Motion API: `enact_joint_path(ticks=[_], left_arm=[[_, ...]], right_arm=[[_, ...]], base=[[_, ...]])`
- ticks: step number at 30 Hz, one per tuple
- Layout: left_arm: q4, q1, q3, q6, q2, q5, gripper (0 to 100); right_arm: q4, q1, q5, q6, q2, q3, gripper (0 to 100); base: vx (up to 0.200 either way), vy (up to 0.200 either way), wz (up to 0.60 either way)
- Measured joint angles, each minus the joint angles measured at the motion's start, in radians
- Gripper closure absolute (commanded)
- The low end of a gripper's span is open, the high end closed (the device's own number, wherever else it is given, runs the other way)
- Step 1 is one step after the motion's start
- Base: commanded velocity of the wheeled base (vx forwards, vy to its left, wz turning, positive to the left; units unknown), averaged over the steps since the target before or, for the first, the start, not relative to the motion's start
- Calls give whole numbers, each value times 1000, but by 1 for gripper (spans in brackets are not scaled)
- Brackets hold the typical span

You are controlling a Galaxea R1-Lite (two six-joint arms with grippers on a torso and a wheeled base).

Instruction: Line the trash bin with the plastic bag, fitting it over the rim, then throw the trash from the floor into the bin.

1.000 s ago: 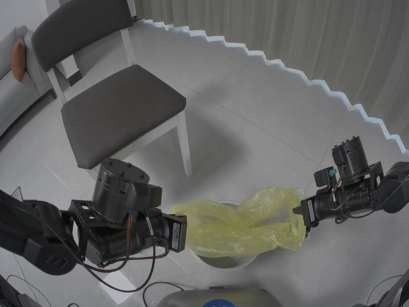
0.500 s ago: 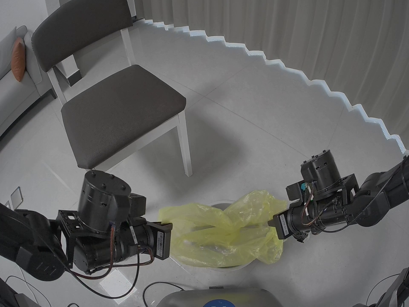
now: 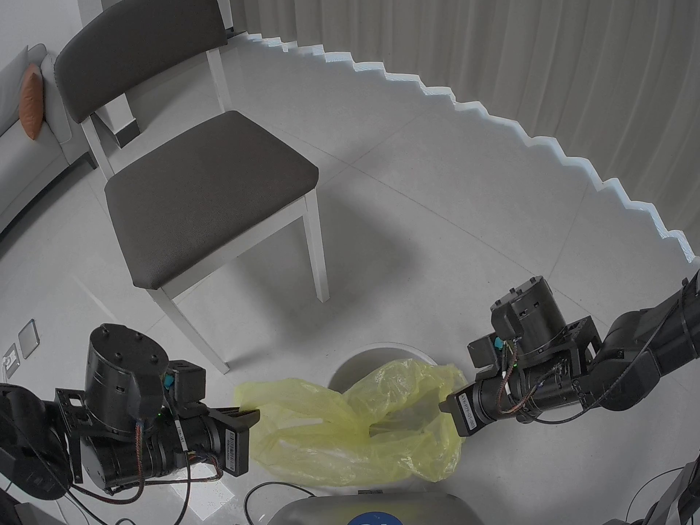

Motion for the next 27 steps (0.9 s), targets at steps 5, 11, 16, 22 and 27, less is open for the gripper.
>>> enact_joint_path(ticks=[5,11,16,22,27], left_arm=[[-10,3,2,-1,2,-15,100],[-57,5,-30,-3,56,-22,100],[-122,12,-71,-6,134,-25,100],[-160,39,-124,-5,237,-52,100],[-193,75,-149,0,300,-79,100]], right_arm=[[-4,2,0,3,13,14,100],[-10,-38,3,1,46,3,100],[-11,-93,15,-5,78,-26,100],[-23,-146,44,-9,147,-86,100],[-31,-161,54,-8,216,-151,100]], base=[[0,0,0],[0,0,0],[0,0,0],[0,0,0],[0,0,0]])
